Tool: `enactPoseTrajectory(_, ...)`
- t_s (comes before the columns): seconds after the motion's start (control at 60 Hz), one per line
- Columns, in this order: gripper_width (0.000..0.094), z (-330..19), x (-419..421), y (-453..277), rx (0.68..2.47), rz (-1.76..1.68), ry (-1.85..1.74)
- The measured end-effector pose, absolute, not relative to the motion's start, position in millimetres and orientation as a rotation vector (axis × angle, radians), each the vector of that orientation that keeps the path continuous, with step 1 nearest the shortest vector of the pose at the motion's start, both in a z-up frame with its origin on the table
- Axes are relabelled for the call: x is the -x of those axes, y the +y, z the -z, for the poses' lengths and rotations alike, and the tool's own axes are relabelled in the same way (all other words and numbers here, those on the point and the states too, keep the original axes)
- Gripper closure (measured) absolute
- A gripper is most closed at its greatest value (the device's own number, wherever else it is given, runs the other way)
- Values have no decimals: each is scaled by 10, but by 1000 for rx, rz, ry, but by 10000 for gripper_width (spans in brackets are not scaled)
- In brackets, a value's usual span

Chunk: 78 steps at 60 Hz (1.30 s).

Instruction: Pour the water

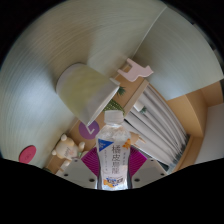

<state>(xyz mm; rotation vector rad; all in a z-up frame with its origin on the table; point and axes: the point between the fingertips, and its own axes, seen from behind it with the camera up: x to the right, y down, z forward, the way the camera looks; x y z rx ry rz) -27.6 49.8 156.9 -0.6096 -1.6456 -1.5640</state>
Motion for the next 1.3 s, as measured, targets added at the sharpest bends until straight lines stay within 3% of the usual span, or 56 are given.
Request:
enactPoseTrajectory(0.167, 597, -1347, 365, 502, 504, 1607, -1753)
enactPoseTrajectory(0.383, 597, -1566, 283, 542, 599, 1577, -1633)
enactPoseTrajectory(0.667, 597, -2303, -291, 535, 1295, 987, -925)
enactPoseTrajectory(0.8, 598, -2565, -647, 448, 1484, 576, -504)
enactPoseTrajectory(0.933, 597, -2524, -1057, 455, 1580, 277, -195)
enactPoseTrajectory(1.3, 583, -1414, -1389, 519, 1723, 30, 17)
